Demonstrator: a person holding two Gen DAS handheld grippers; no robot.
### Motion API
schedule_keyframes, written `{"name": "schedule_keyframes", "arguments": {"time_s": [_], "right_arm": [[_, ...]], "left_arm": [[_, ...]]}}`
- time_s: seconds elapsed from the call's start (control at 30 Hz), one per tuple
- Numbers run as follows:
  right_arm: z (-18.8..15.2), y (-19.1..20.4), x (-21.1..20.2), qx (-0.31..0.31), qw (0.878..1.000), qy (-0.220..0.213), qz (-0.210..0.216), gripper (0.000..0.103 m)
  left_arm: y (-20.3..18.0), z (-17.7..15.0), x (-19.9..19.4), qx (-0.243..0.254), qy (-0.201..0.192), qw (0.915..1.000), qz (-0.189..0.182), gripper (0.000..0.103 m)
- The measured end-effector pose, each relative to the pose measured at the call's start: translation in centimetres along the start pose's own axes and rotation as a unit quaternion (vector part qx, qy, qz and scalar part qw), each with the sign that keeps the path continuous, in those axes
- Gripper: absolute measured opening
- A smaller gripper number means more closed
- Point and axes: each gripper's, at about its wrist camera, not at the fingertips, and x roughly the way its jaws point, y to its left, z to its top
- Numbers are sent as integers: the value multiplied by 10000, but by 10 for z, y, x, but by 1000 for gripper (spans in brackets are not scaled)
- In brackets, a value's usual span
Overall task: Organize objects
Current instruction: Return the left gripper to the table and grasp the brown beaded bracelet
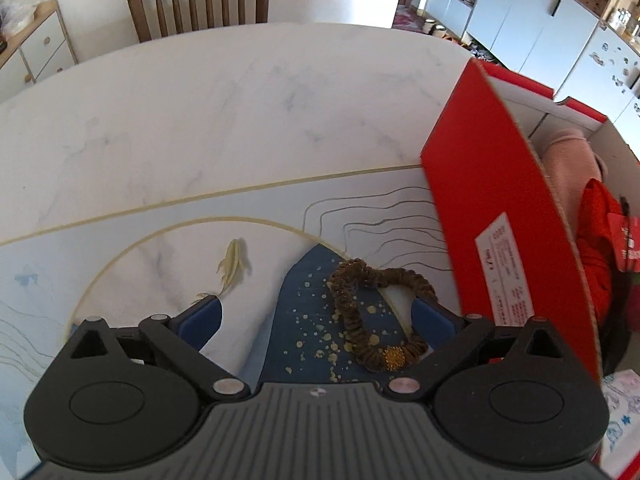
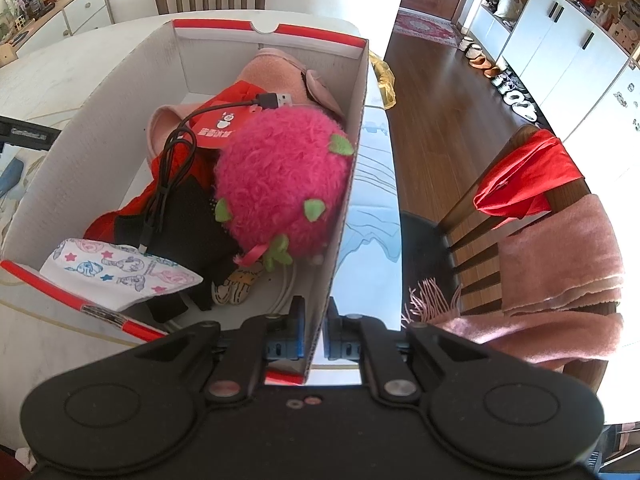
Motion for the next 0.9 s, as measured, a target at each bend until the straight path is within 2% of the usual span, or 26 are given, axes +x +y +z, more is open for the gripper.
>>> {"name": "schedule_keyframes", "arguments": {"time_s": [0.53,0.73,0.83,0.9], "right_arm": [[1,1,0,18,10000,32,-14,8],[2,1,0,16,10000,32,-14,8],[2,1,0,16,10000,33,-15,8],[2,1,0,14,10000,34,-15,8]], "left_arm": [[-7,-3,22,166,93,9996,186,101],[-11,-6,26,304,41,9989,353,98],[-11,-5,24,267,-52,9989,389,87],[-12,-5,20,203,-121,9988,426,68]]}}
